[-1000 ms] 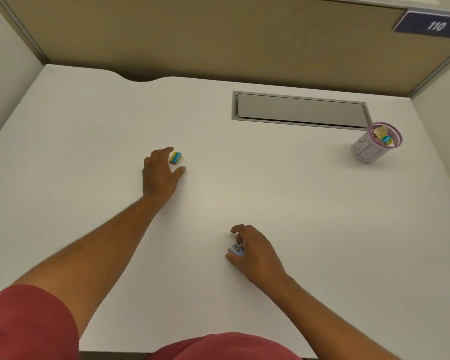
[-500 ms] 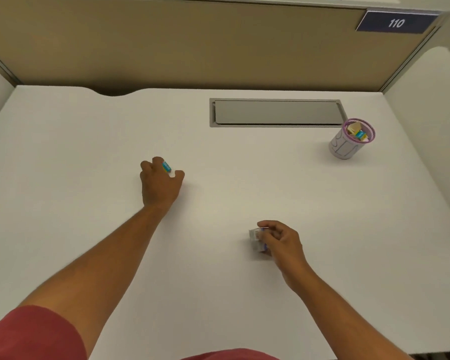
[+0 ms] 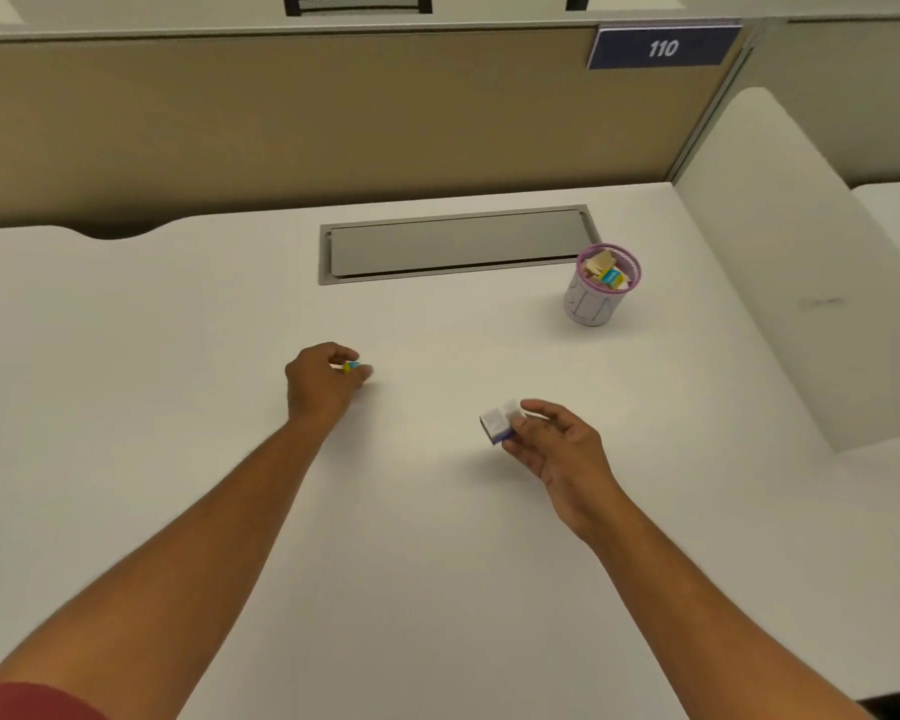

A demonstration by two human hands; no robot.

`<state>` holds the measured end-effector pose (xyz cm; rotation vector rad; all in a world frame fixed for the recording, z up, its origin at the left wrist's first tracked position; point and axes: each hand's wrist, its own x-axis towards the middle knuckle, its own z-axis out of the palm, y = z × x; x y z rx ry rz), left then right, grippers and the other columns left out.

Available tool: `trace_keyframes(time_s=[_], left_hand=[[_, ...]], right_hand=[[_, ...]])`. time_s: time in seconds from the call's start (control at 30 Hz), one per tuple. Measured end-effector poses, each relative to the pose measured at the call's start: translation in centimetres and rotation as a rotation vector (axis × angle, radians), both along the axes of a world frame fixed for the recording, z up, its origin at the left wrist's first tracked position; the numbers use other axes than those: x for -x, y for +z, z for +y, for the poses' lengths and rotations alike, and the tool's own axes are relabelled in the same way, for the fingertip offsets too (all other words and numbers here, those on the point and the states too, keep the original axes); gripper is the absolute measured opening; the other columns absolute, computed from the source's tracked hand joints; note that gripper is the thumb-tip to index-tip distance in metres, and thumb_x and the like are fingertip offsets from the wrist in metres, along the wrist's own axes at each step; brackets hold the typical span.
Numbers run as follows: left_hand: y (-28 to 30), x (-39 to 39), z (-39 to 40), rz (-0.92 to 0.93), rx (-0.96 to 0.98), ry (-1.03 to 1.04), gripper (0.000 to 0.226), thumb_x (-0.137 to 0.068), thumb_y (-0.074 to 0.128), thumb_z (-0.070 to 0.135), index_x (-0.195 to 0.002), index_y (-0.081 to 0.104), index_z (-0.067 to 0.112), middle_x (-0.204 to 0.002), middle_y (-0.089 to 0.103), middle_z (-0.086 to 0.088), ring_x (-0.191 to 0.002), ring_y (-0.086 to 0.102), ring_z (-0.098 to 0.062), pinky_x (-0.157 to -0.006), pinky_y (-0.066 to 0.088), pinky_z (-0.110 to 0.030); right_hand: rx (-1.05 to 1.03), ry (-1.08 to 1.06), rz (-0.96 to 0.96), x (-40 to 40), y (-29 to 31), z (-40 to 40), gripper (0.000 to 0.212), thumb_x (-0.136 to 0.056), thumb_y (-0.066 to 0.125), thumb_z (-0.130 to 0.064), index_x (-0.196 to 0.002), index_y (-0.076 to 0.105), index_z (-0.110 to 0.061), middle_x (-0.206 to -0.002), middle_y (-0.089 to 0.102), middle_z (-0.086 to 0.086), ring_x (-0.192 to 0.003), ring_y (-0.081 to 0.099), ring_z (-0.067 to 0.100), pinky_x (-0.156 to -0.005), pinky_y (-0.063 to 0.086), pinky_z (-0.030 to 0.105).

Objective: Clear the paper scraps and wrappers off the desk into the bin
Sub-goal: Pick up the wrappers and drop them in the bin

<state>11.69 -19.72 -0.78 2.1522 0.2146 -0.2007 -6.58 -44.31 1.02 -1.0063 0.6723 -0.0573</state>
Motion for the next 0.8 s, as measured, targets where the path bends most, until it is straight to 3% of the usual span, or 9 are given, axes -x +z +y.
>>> trace_keyframes(time_s=[0.1, 0.2, 0.27, 0.4, 0.5, 0.63, 0.8], left_hand=[[1.7, 0.9, -6.0, 0.083, 0.238, 0.064, 0.028, -0.071, 0.096, 0.019, -0.09, 0.076, 0.013, -0.087, 0.077, -0.003, -0.07, 0.078, -0.017, -0.07, 0.053, -0.02], [3.3, 1.3, -11.4, 0.146, 0.439, 0.048, 0.035, -0.067, 0.098, 0.013, -0.094, 0.075, 0.008, -0.084, 0.072, -0.004, -0.075, 0.079, -0.021, -0.08, 0.062, -0.027], [4.3, 1.3, -14.6, 0.146, 0.475, -0.009, 0.034, -0.07, 0.097, 0.016, -0.094, 0.074, 0.01, -0.089, 0.073, -0.009, -0.083, 0.077, -0.024, -0.079, 0.061, -0.029], [6.1, 0.7, -20.3, 0.053, 0.436, -0.113, 0.024, -0.075, 0.094, 0.022, -0.091, 0.076, 0.017, -0.091, 0.079, -0.007, -0.075, 0.077, -0.013, -0.07, 0.052, -0.025], [7.2, -0.1, -23.9, -0.044, 0.396, -0.162, 0.024, -0.079, 0.091, 0.019, -0.099, 0.08, 0.01, -0.092, 0.081, -0.009, -0.081, 0.079, -0.02, -0.08, 0.061, -0.029], [7.6, -1.6, -28.1, -0.218, 0.254, -0.221, 0.023, -0.081, 0.089, 0.021, -0.1, 0.083, 0.011, -0.091, 0.082, -0.006, -0.079, 0.077, -0.014, -0.07, 0.056, -0.012], [6.8, -3.3, -31.8, -0.448, -0.011, -0.469, 0.019, -0.087, 0.083, 0.017, -0.104, 0.082, 0.007, -0.109, 0.077, -0.008, -0.094, 0.072, -0.02, -0.082, 0.058, -0.028]], right_hand=[[0.039, -0.015, -0.031, -1.4, 0.8, -3.4, 0.028, -0.093, 0.071, -0.003, -0.121, 0.069, -0.007, -0.106, 0.076, 0.017, -0.1, 0.077, 0.03, -0.086, 0.063, 0.034], [0.097, -0.032, -0.021, -3.1, 1.7, -6.7, 0.03, -0.093, 0.071, -0.002, -0.121, 0.071, -0.013, -0.111, 0.075, 0.017, -0.103, 0.077, 0.032, -0.091, 0.063, 0.037], [0.138, -0.046, -0.035, -4.3, 2.3, -8.7, 0.028, -0.092, 0.072, -0.001, -0.114, 0.074, -0.02, -0.108, 0.073, 0.015, -0.101, 0.077, 0.033, -0.089, 0.063, 0.035], [0.353, -0.108, -0.093, -7.1, 3.2, -12.3, 0.026, -0.09, 0.074, -0.001, -0.113, 0.075, -0.013, -0.106, 0.07, 0.013, -0.092, 0.078, 0.025, -0.081, 0.065, 0.032], [0.57, -0.185, -0.095, -9.1, 3.7, -15.2, 0.028, -0.091, 0.074, -0.006, -0.119, 0.075, -0.011, -0.105, 0.072, 0.009, -0.086, 0.078, 0.021, -0.08, 0.066, 0.039], [0.734, -0.302, -0.082, -10.3, 4.1, -17.5, 0.025, -0.092, 0.069, -0.012, -0.115, 0.076, -0.022, -0.095, 0.072, -0.006, -0.079, 0.078, 0.015, -0.075, 0.067, 0.041], [0.799, -0.372, -0.094, -9.7, 3.7, -18.1, 0.027, -0.093, 0.067, -0.014, -0.111, 0.07, -0.033, -0.091, 0.07, -0.011, -0.088, 0.075, 0.022, -0.078, 0.065, 0.045]])
